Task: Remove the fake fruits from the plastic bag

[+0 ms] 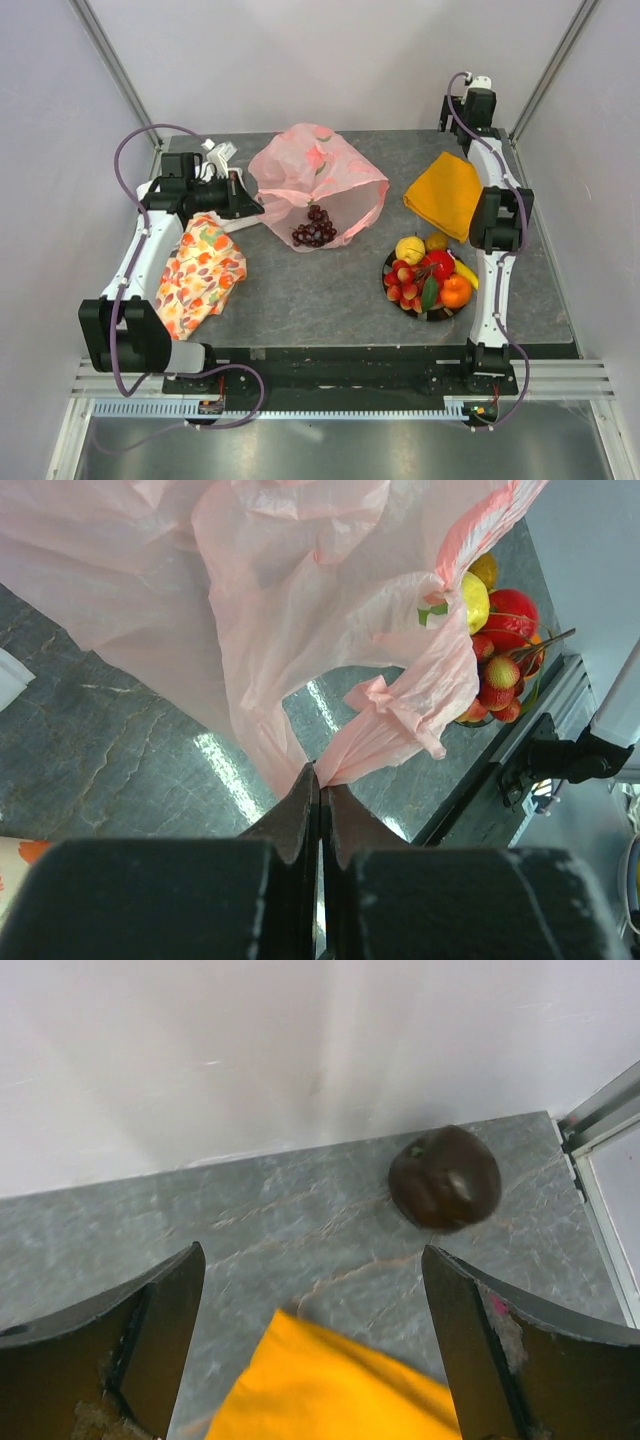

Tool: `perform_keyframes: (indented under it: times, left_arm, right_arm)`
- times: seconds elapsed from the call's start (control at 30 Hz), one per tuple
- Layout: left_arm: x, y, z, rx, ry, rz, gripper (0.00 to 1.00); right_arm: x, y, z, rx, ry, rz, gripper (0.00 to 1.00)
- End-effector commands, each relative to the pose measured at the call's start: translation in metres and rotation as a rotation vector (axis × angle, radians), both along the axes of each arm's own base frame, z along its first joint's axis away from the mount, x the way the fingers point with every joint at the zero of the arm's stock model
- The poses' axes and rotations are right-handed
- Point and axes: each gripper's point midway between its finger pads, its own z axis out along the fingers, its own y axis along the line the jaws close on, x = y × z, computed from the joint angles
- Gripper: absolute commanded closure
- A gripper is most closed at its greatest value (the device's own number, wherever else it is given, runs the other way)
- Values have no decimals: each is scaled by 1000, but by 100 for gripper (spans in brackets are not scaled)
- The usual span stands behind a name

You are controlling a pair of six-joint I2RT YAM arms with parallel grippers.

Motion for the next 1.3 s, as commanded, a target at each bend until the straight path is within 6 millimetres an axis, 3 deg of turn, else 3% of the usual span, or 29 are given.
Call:
perform_keyframes:
  times: [0.0,0.07,0.1,0.4,0.53,0.67,0.8,0.97,1.27]
  left_arm:
    - [-3,2,-4,15,-12,-24,98]
    - [-3,2,-9,20,3,-27,98]
    - [-3,2,-9,21,4,-29,98]
    - [-4,5,-23,42,38,-28,98]
    - [-2,8,-27,76,33,-43,98]
    - [2,17,-30,154,0,-73,98]
    - [10,29,-40,242,-7,-84,98]
    - [22,26,-34,223,-10,-95,98]
    - [24,26,-33,228,-8,-87,98]
  right_arm:
    - [23,-23,13,-83,-92,-66,2]
    - [27,-33,0,-102,-91,-84,2]
    - [30,-41,7,-127,-116,-96,2]
    - [45,-82,1,-325,-199,-167,2]
    - [44,-92,-23,-407,-153,-173,2]
    - [40,-98,-31,-486,-124,-187,2]
    - [41,-98,-24,-512,-160,-225,2]
    - [43,-101,-28,-545,-185,-247,2]
    - [40,-102,-54,-581,-135,-245,9]
